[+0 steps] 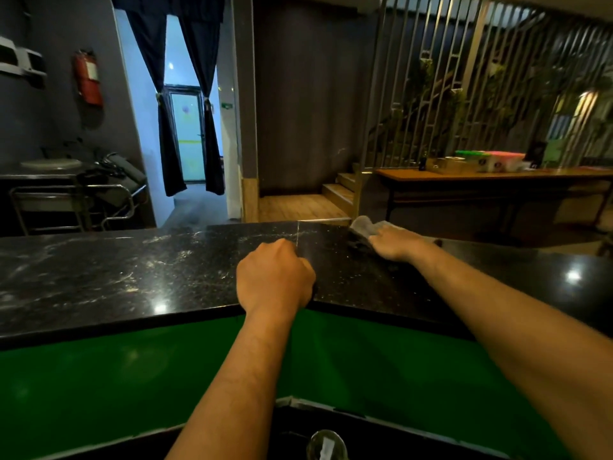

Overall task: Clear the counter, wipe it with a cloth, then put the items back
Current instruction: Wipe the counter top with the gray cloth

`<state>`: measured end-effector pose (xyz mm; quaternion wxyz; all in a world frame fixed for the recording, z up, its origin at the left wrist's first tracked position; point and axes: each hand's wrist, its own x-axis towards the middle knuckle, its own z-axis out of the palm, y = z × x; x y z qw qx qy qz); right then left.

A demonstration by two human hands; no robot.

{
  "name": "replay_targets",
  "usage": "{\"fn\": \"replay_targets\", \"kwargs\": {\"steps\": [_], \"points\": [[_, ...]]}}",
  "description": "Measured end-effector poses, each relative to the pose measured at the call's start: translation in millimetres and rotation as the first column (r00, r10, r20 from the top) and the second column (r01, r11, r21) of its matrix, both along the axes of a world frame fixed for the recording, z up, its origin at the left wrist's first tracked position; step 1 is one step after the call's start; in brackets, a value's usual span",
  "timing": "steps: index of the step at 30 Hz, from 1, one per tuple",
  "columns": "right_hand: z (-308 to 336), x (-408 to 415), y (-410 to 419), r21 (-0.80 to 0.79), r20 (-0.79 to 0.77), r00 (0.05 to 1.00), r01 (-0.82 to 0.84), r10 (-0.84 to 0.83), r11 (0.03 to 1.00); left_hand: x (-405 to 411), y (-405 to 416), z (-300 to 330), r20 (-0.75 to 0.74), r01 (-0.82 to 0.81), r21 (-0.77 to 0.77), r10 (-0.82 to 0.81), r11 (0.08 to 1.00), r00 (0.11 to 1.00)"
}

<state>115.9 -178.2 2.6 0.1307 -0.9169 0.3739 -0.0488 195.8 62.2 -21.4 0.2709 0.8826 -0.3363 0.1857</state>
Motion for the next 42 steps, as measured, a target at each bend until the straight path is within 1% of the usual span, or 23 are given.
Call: {"fn": "replay_targets", "kwargs": {"steps": [2, 3, 4, 5, 6, 7, 8, 10, 11, 12, 15, 17, 19, 21, 23, 26, 28, 29, 31, 34, 36, 39, 42], "points": [[-5.8, 10.9, 40.0, -0.034, 0.014, 0.982, -0.189, 0.19, 0.981, -1.1, 1.0, 1.4, -0.007, 0.009, 0.008, -0.009, 1.0, 1.0], [-11.2, 12.3, 61.3, -0.061, 0.008, 0.955, -0.295, 0.296, 0.953, -1.7, 1.4, 2.4, -0.009, 0.013, 0.008, -0.013, 1.0, 1.0], [-17.2, 9.3, 76.8, -0.079, 0.009, 0.927, -0.372, 0.374, 0.925, -1.8, 1.6, 2.8, -0.007, 0.016, 0.007, -0.016, 1.0, 1.0], [-21.5, 3.0, 82.9, -0.079, 0.014, 0.911, -0.41, 0.413, 0.908, -1.7, 1.4, 3.2, -0.003, 0.02, 0.008, -0.02, 1.0, 1.0], [-22.4, -4.0, 76.7, -0.049, 0.025, 0.909, -0.415, 0.417, 0.908, -1.6, 1.3, 3.1, -0.002, 0.023, 0.008, -0.023, 1.0, 1.0], [-19.4, -12.3, 66.5, -0.014, 0.032, 0.924, -0.382, 0.382, 0.924, -2.0, 1.7, 2.6, -0.002, 0.02, 0.006, -0.02, 1.0, 1.0], [-15.5, -21.0, 53.1, 0.007, 0.028, 0.953, -0.302, 0.302, 0.953, -2.3, 1.6, 2.7, -0.001, 0.016, 0.0, -0.016, 1.0, 1.0], [-7.1, -34.1, 32.3, -0.03, -0.007, 0.994, -0.113, 0.112, 0.993, -3.1, 1.7, 3.0, 0.0, 0.001, -0.013, -0.001, 1.0, 1.0], [-4.3, -38.0, 32.2, -0.057, -0.034, 0.998, -0.062, 0.06, 0.996, -3.4, 1.8, 3.0, -0.001, -0.007, -0.021, 0.007, 1.0, 1.0], [-4.4, -40.8, 37.5, -0.065, -0.042, 0.997, -0.064, 0.061, 0.996, -4.0, 1.8, 2.9, -0.003, -0.009, -0.028, 0.009, 1.0, 1.0], [-17.8, -62.1, 66.8, -0.04, 0.024, 0.968, -0.25, 0.251, 0.967, -6.1, 2.8, 4.8, -0.02, -0.004, -0.027, 0.004, 1.0, 1.0], [-22.7, -94.9, 70.1, -0.01, 0.094, 0.943, -0.32, 0.319, 0.948, -5.6, 5.5, 6.8, -0.057, 0.039, -0.015, -0.04, 0.999, 0.998], [-18.8, -126.9, 60.1, 0.026, 0.127, 0.955, -0.274, 0.269, 0.961, -6.8, 14.4, 9.3, -0.129, 0.117, -0.031, -0.12, 0.993, 0.984], [-16.1, -142.0, 55.5, 0.024, 0.107, 0.975, -0.196, 0.193, 0.98, -4.5, 28.1, 10.6, -0.165, 0.162, -0.06, -0.17, 0.985, 0.971], [-16.2, -134.1, 71.4, -0.009, 0.084, 0.974, -0.212, 0.212, 0.977, 5.2, 43.9, 10.3, -0.16, 0.149, -0.062, -0.157, 0.987, 0.975], [-21.2, -102.2, 112.8, -0.07, 0.084, 0.907, -0.409, 0.414, 0.91, 25.7, 58.6, 9.5, -0.137, 0.108, 0.004, -0.107, 0.994, 0.985], [-19.5, -79.7, 125.4, -0.016, 0.086, 0.863, -0.499, 0.498, 0.866, 32.4, 59.1, 9.2, -0.124, 0.087, 0.025, -0.083, 0.996, 0.989], [-16.4, -67.1, 122.4, 0.022, 0.097, 0.86, -0.505, 0.501, 0.863, 32.7, 56.7, 8.0, -0.097, 0.069, 0.029, -0.065, 0.997, 0.993], [-11.8, -41.0, 105.4, 0.062, 0.092, 0.888, -0.457, 0.451, 0.887, 31.3, 52.0, 4.9, -0.028, 0.01, 0.016, -0.01, 1.0, 1.0], [-9.2, -6.3, 81.2, 0.038, 0.04, 0.947, -0.32, 0.319, 0.947, 34.0, 49.5, 0.8, -0.001, -0.027, -0.005, 0.027, 1.0, 1.0], [-10.8, 7.0, 79.1, 0.01, 0.019, 0.959, -0.282, 0.282, 0.959, 35.0, 49.7, 0.5, 0.001, -0.02, -0.005, 0.02, 1.0, 1.0], [-12.5, -7.2, 100.2, -0.027, 0.073, 0.92, -0.384, 0.385, 0.923, 33.6, 49.9, 1.3, 0.013, 0.001, 0.004, -0.001, 1.0, 1.0], [-22.6, -41.3, 128.3, -0.102, 0.081, 0.827, -0.549, 0.557, 0.83, 36.4, 49.6, 0.0, 0.02, 0.016, 0.008, -0.016, 1.0, 1.0]]}}
